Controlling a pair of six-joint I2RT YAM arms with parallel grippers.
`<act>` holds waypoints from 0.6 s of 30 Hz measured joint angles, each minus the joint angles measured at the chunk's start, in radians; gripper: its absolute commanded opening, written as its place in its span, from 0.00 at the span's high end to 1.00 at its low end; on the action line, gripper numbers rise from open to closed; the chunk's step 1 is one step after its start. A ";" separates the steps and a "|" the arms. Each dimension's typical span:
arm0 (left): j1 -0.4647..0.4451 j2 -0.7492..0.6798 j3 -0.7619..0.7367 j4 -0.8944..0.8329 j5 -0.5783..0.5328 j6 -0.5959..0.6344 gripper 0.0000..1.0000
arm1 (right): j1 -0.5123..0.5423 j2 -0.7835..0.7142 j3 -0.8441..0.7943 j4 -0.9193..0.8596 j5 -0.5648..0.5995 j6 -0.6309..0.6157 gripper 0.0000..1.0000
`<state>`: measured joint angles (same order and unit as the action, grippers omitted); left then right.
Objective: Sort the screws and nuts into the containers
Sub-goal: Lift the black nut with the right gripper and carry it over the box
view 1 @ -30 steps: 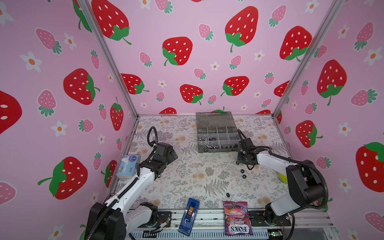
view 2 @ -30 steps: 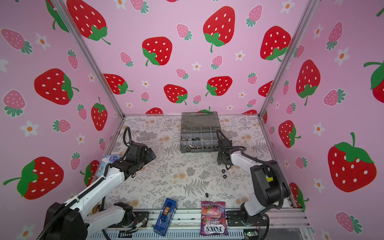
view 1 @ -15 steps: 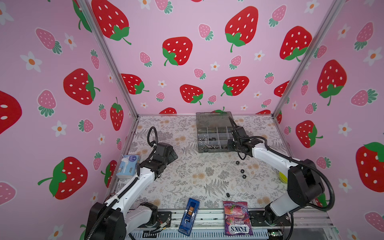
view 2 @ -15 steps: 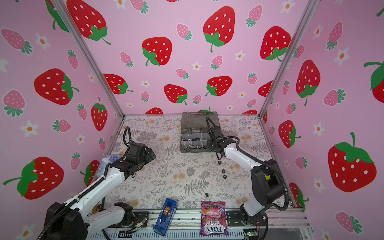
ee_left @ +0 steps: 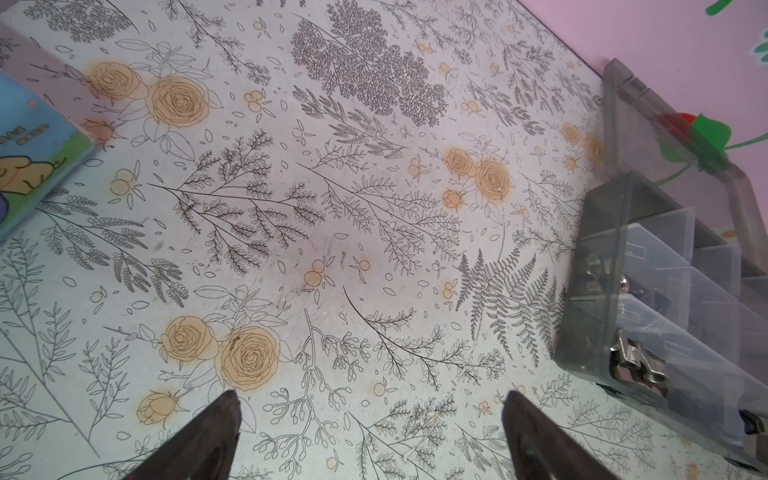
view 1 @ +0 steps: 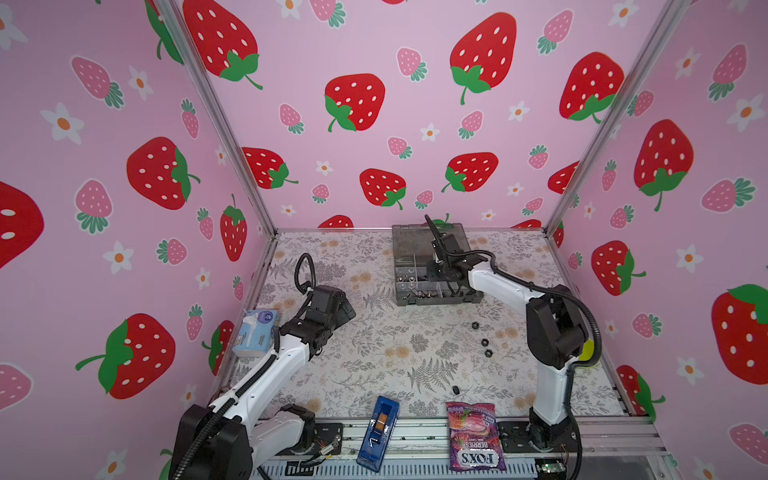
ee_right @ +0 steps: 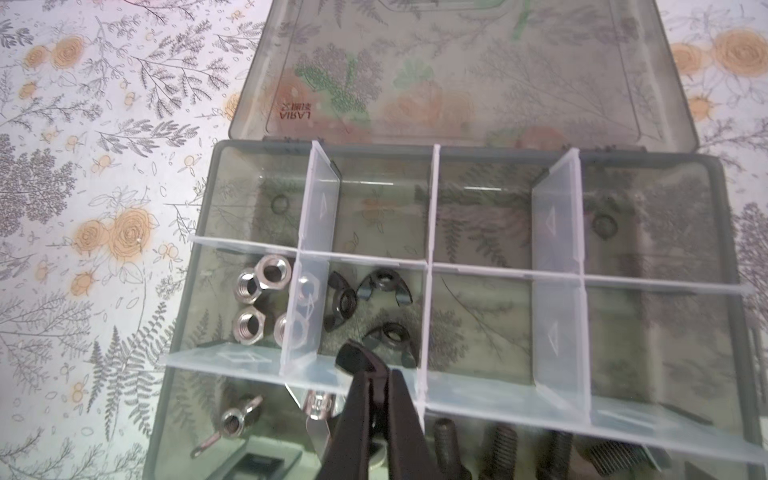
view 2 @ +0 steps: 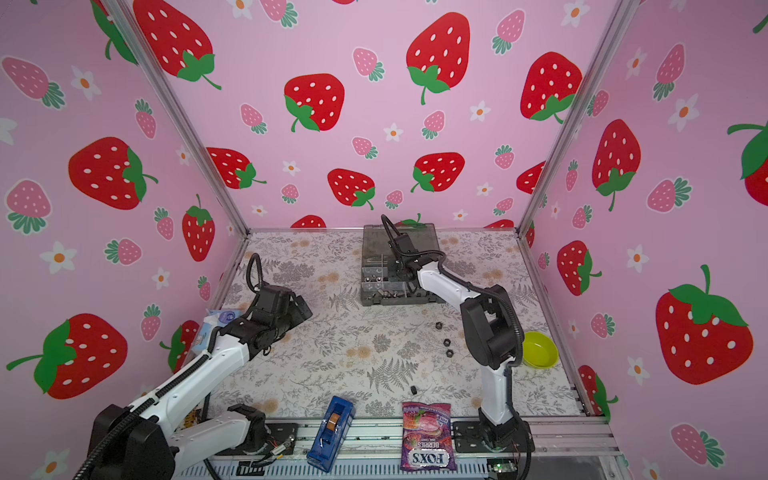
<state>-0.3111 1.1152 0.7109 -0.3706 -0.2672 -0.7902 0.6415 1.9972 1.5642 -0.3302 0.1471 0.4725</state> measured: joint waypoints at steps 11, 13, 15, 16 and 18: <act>0.000 0.000 0.000 0.000 0.007 0.000 0.01 | 0.000 0.111 0.099 -0.010 -0.027 -0.006 1.00; 0.000 0.000 0.000 0.000 0.007 0.000 0.01 | 0.000 0.111 0.102 -0.014 -0.029 -0.006 1.00; 0.000 0.000 0.000 0.000 0.007 0.000 0.01 | 0.000 0.111 0.103 -0.015 -0.029 -0.005 0.97; 0.000 0.000 0.000 0.000 0.007 0.000 0.01 | 0.000 0.111 0.103 -0.016 -0.029 -0.005 0.95; 0.000 0.000 0.000 0.000 0.007 0.000 0.01 | 0.000 0.111 0.103 -0.023 -0.029 -0.005 0.90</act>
<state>-0.3111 1.1149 0.7109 -0.3710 -0.2600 -0.7902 0.6415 2.1082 1.6672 -0.3527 0.1177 0.4679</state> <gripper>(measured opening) 0.993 0.098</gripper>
